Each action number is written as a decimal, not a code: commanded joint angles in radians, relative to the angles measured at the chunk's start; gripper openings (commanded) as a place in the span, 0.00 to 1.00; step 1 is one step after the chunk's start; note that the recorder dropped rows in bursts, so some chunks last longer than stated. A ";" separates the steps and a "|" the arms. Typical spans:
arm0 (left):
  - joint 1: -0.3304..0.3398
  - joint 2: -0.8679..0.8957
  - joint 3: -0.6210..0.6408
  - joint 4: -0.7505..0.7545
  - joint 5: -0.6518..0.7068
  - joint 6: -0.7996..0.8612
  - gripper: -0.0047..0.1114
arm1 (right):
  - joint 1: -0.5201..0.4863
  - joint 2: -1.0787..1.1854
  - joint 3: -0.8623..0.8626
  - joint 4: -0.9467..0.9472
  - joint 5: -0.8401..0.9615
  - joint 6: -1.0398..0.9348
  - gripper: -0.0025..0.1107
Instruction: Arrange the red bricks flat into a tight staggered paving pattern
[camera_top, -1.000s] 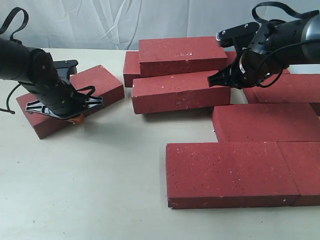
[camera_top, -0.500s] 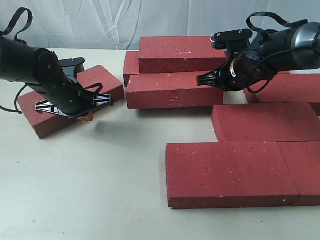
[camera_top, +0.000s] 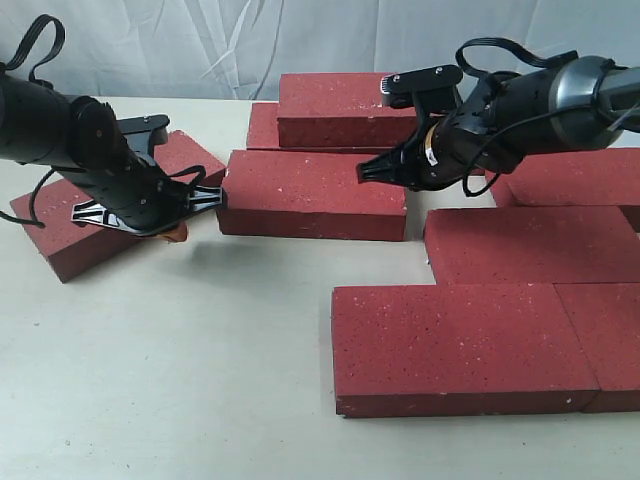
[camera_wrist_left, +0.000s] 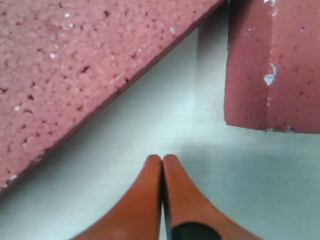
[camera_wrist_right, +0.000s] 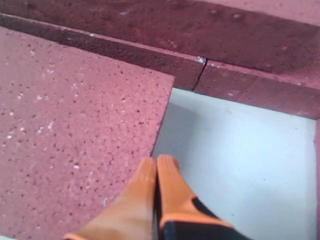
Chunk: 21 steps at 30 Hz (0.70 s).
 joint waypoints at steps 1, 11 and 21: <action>-0.004 -0.010 -0.001 -0.006 -0.006 0.003 0.04 | -0.001 -0.012 -0.005 -0.007 0.068 -0.004 0.01; -0.004 -0.010 -0.001 -0.008 -0.016 0.003 0.04 | 0.001 -0.102 -0.005 0.532 0.210 -0.540 0.01; 0.027 -0.010 -0.078 0.092 0.019 0.003 0.04 | 0.001 -0.101 -0.005 0.869 0.320 -0.851 0.01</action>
